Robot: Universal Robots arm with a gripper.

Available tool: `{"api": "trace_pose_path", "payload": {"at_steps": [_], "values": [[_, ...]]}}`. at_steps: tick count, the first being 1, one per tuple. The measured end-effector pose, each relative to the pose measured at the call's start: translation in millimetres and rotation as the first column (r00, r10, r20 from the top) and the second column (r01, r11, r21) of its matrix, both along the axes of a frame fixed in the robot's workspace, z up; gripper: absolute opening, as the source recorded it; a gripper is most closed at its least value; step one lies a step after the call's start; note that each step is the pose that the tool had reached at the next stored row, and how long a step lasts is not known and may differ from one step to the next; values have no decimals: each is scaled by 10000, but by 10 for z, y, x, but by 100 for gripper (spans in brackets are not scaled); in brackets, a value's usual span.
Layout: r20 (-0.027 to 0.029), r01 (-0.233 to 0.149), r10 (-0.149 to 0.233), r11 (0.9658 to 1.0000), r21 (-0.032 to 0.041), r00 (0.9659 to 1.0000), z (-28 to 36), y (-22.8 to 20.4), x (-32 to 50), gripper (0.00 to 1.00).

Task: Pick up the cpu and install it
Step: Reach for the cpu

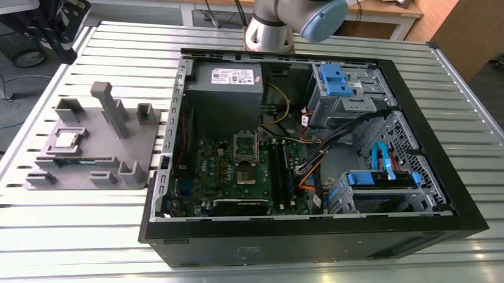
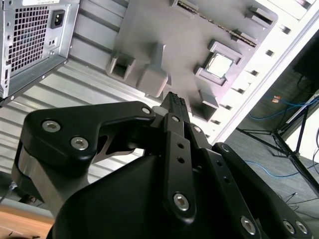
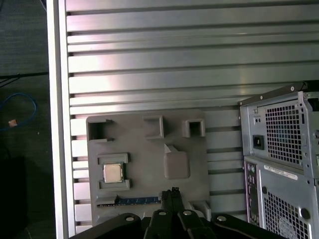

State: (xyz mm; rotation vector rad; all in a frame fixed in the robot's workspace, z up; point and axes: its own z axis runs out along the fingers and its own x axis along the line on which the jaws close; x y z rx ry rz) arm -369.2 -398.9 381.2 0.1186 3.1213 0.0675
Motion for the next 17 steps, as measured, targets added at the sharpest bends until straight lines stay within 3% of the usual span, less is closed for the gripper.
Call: {"api": "trace_pose_path", "payload": {"at_steps": [17], "values": [[-2, 0, 0, 10000, -1, 10000, -69, 0, -76, 11]]}}
